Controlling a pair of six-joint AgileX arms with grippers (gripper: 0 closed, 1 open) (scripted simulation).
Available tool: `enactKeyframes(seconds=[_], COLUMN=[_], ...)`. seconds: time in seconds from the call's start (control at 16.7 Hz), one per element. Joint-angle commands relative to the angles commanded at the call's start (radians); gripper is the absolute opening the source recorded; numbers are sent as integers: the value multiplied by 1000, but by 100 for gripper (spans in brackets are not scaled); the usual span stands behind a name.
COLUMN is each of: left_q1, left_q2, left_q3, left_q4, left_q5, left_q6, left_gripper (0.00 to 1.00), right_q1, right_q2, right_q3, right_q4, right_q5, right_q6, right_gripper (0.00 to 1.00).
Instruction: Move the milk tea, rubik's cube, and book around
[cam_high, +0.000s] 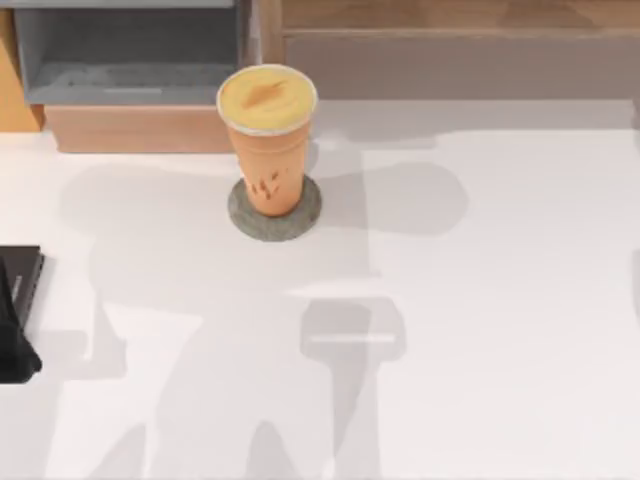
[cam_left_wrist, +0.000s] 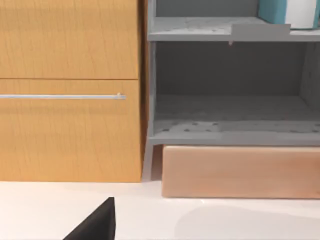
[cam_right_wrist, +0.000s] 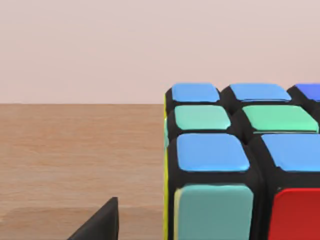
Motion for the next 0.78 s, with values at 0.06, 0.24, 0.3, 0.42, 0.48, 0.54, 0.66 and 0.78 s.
enactKeyframes(seconds=[0.06, 0.24, 0.3, 0.42, 0.48, 0.54, 0.66, 0.78], left_q1=[0, 0, 0, 0, 0, 0, 0, 0], left_q2=[0, 0, 0, 0, 0, 0, 0, 0], left_q3=[0, 0, 0, 0, 0, 0, 0, 0], left_q4=[0, 0, 0, 0, 0, 0, 0, 0], left_q5=[0, 0, 0, 0, 0, 0, 0, 0], left_q6=[0, 0, 0, 0, 0, 0, 0, 0], left_gripper=[100, 100, 100, 100, 100, 100, 100, 100], right_q1=[-1, -5, -7, -10, -10, -10, -4, 1], right_q2=[-15, -53, -71, -88, -88, -88, -83, -110], right_q3=[-22, -72, -95, -115, -115, -115, -111, -140], right_q4=[4, 15, 18, 25, 25, 25, 24, 20], right_q5=[-2, -7, -9, -12, -12, -12, -12, -9], right_q6=[0, 0, 0, 0, 0, 0, 0, 0], right_gripper=[100, 100, 100, 100, 100, 100, 100, 100])
